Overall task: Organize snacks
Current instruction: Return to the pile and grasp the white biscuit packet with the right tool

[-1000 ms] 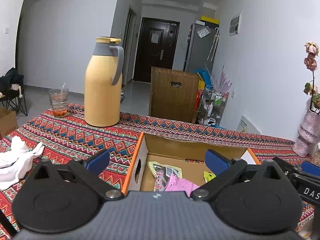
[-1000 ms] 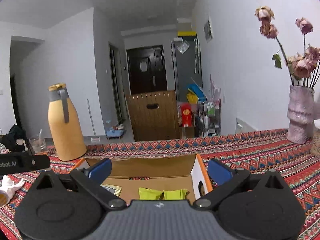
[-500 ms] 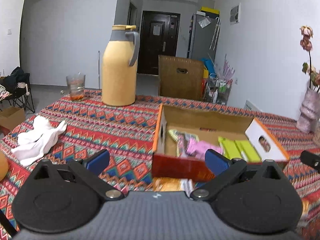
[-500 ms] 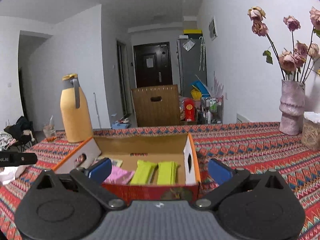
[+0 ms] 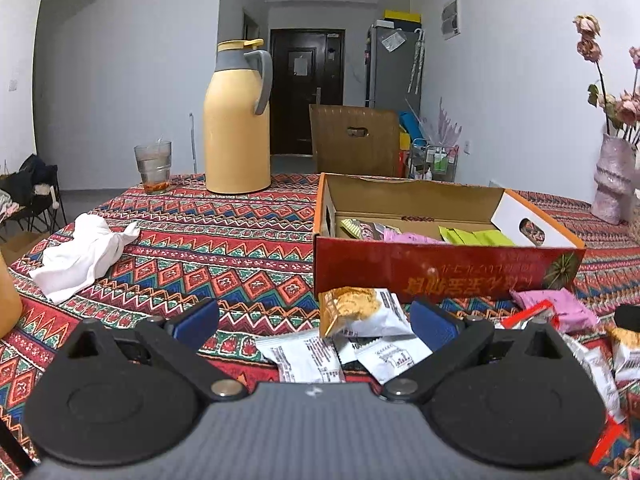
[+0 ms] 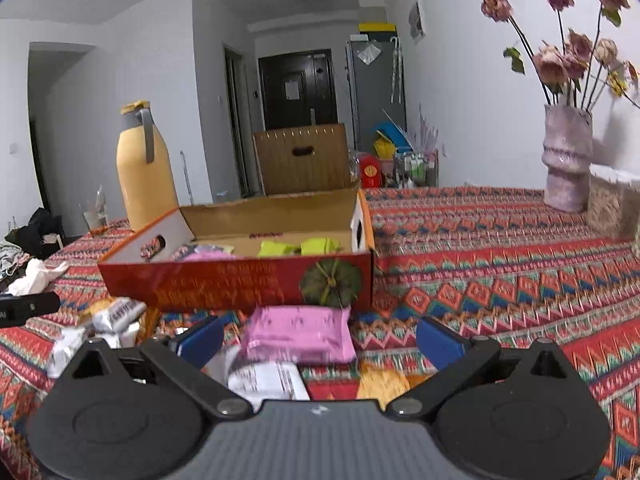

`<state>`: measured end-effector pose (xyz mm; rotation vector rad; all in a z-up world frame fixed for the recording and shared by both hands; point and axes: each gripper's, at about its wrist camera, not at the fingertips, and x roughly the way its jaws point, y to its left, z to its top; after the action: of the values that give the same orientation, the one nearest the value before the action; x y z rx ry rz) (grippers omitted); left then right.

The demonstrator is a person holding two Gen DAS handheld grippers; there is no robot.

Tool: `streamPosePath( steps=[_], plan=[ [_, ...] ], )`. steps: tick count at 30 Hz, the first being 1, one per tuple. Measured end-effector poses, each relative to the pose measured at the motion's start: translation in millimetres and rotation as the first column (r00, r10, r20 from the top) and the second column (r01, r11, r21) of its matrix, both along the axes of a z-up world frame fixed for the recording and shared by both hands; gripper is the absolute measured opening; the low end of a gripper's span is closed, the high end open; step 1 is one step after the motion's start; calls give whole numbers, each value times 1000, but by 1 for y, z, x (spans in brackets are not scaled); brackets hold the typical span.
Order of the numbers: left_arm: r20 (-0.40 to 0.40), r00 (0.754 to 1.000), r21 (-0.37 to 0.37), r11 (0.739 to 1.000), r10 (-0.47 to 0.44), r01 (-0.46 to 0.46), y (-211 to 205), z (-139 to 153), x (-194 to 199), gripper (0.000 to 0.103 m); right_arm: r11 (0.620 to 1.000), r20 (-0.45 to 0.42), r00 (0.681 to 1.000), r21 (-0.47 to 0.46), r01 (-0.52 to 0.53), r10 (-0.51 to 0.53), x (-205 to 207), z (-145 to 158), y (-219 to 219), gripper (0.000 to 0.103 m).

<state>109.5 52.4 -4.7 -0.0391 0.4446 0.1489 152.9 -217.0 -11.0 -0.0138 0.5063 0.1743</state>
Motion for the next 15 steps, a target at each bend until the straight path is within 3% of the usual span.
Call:
streamPosePath(
  steps=[4, 15],
  plan=[
    [30, 999, 4, 1000, -17, 17, -2, -4, -4, 103, 999, -30, 1000, -41, 1, -2, -6, -9, -2, 103],
    [13, 1000, -33, 999, -22, 22, 4, -10, -3, 103, 998, -29, 999, -65, 27, -29, -16, -17, -8, 103]
  ],
)
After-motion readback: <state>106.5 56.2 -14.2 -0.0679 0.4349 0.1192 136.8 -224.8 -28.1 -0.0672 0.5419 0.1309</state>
